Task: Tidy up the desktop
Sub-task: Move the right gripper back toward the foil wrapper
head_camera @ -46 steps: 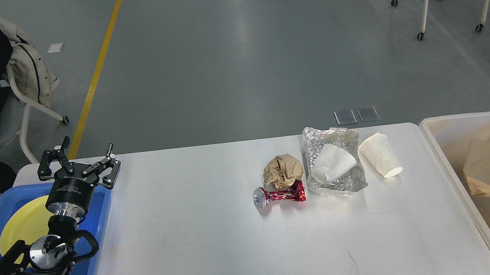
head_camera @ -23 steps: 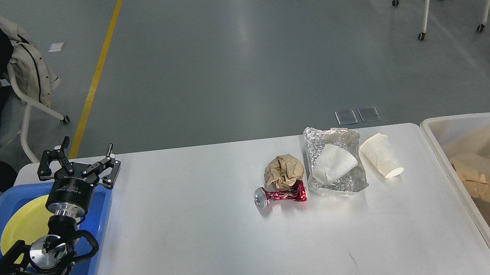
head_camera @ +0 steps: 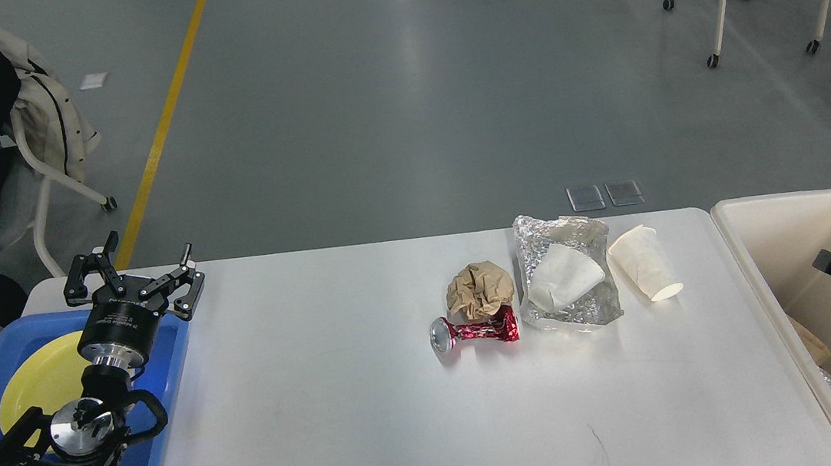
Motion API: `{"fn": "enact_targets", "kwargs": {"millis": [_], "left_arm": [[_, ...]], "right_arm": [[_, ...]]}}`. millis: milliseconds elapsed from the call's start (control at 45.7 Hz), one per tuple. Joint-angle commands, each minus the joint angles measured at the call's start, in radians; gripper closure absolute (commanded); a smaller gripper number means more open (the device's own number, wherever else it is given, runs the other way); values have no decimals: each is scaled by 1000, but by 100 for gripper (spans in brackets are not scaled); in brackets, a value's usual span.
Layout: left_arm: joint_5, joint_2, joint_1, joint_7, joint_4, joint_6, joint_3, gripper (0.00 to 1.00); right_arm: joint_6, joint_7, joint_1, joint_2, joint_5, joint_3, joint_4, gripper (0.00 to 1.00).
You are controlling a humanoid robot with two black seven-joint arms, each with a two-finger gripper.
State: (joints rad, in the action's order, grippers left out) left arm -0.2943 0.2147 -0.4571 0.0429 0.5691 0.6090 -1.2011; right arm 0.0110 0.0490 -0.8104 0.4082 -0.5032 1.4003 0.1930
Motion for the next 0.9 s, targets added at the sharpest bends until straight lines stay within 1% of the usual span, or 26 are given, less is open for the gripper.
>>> {"fn": "enact_targets", "kwargs": {"millis": [0,306,438,525,613,701,722,876], "left_arm": [[0,2,0,0,0,0,0,3],[0,0,0,0,0,0,0,3],[0,0,0,0,0,0,0,3],[0,0,0,0,0,0,0,3],[0,0,0,0,0,0,0,3],[0,0,0,0,0,0,0,3],[1,0,0,0,0,0,0,3],[0,0,0,0,0,0,0,3]], "right_arm": [[111,2,-94,3,0,0,0,0],[501,12,-394,14,32,0,0,0],[605,12,-518,-18,72,2,16,0],[681,12,-613,-57,126,2,72,0],[705,12,-740,-71,170,2,218,0],[704,12,-877,-84,230,0,422,0],[702,12,-924,-92,254,0,498,0],[689,11,-1113,-111,325,-4,856,0]]}}
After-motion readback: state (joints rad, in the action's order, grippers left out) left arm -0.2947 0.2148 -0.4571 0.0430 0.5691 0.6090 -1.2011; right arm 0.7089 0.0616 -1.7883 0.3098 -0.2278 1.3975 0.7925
